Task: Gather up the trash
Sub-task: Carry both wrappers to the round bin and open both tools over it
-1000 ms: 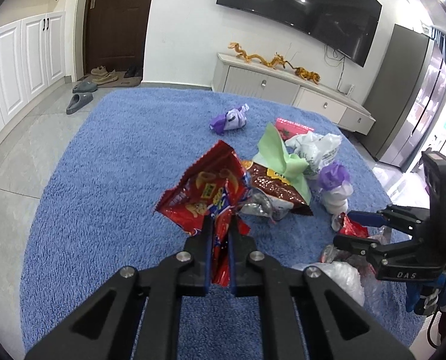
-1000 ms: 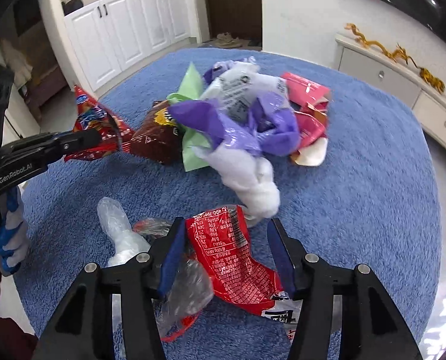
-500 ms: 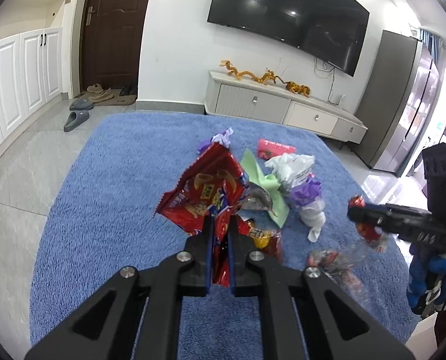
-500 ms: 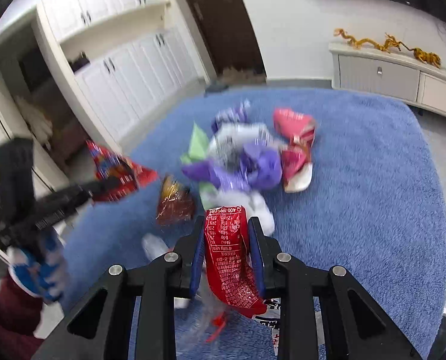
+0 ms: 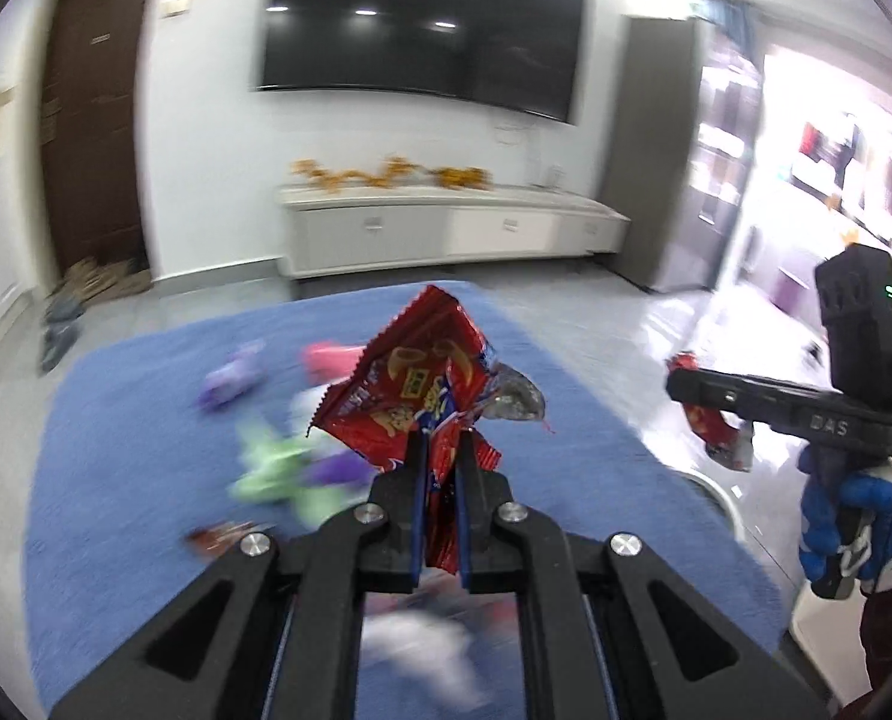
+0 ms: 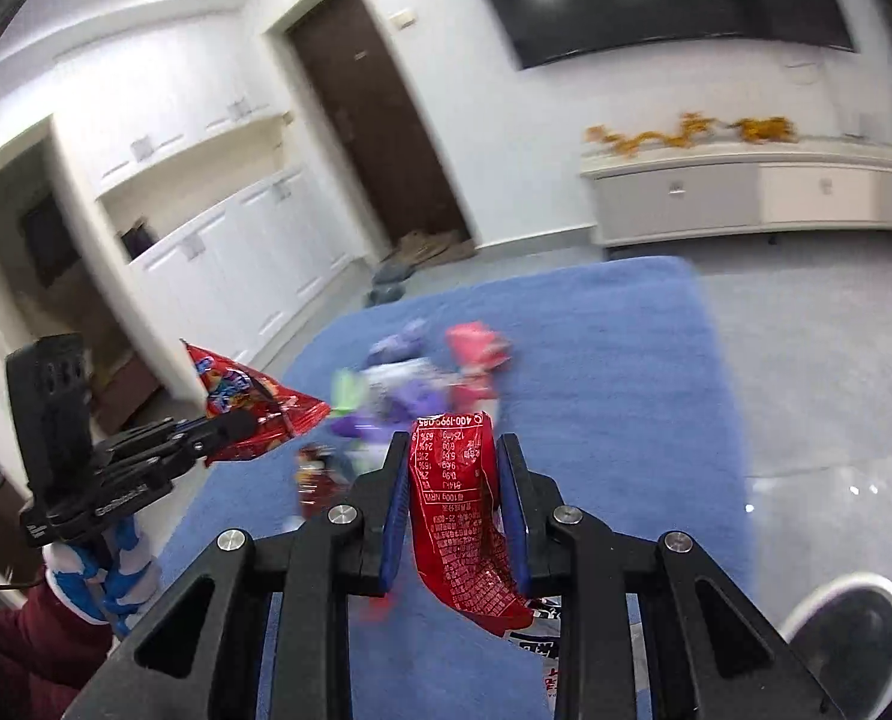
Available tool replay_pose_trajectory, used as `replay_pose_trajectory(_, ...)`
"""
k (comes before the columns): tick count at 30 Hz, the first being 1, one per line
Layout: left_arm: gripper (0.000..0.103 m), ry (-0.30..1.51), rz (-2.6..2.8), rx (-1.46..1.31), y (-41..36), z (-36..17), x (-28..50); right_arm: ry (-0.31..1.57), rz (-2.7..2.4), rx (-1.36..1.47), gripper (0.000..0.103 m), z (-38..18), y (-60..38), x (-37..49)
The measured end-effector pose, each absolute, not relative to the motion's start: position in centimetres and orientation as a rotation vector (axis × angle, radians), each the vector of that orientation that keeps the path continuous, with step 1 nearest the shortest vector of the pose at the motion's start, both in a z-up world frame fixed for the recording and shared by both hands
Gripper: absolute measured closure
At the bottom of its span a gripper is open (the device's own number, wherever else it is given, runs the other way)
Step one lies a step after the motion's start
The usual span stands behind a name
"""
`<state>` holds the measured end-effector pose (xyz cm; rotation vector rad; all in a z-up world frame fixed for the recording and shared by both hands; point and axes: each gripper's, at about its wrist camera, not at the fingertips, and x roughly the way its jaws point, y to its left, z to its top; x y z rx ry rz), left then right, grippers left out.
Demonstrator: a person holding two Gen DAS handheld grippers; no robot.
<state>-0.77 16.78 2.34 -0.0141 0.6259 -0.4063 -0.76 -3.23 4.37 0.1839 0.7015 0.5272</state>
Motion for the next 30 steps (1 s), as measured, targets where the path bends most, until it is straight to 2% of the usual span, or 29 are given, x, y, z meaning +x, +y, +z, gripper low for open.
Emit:
replay_pose_trajectory(6,0.095,0.682,-0.658,0.117,3.7,2.2,1.2,0.694,0.27,0.288,0.076,3.3,-14.9,-3.5)
replay_pose_trajectory(14,0.095,0.835,-0.886,0.265,-12.9,-2.1,2.8,0.745,-0.008,0.538,0.075,-3.9,-29.3,-6.7)
replay_pose_trajectory(23,0.093,0.998,-0.963,0.31,-22.6,-7.5,3.7,0.813,-0.097,0.74,0.067,-12.2,-34.9,-5.7)
replay_pose_trajectory(24,0.092,1.018,-0.976,0.303,-23.3,-7.9,3.8,0.818,-0.104,0.747,0.065,-12.6,-35.2,-5.5)
replay_pose_trajectory(26,0.078,1.043,-0.99,0.291,-24.2,-8.6,4.2,0.825,-0.122,0.755,0.06,-13.3,-35.7,-5.2)
replay_pose_trajectory(28,0.068,1.062,-0.995,0.285,-24.8,-9.3,4.8,0.83,-0.148,0.752,0.057,-13.7,-36.5,-5.4)
replay_pose_trajectory(30,0.066,1.082,-1.004,0.264,-25.3,-9.6,4.9,0.837,-0.166,0.748,0.056,-13.9,-36.8,-5.5)
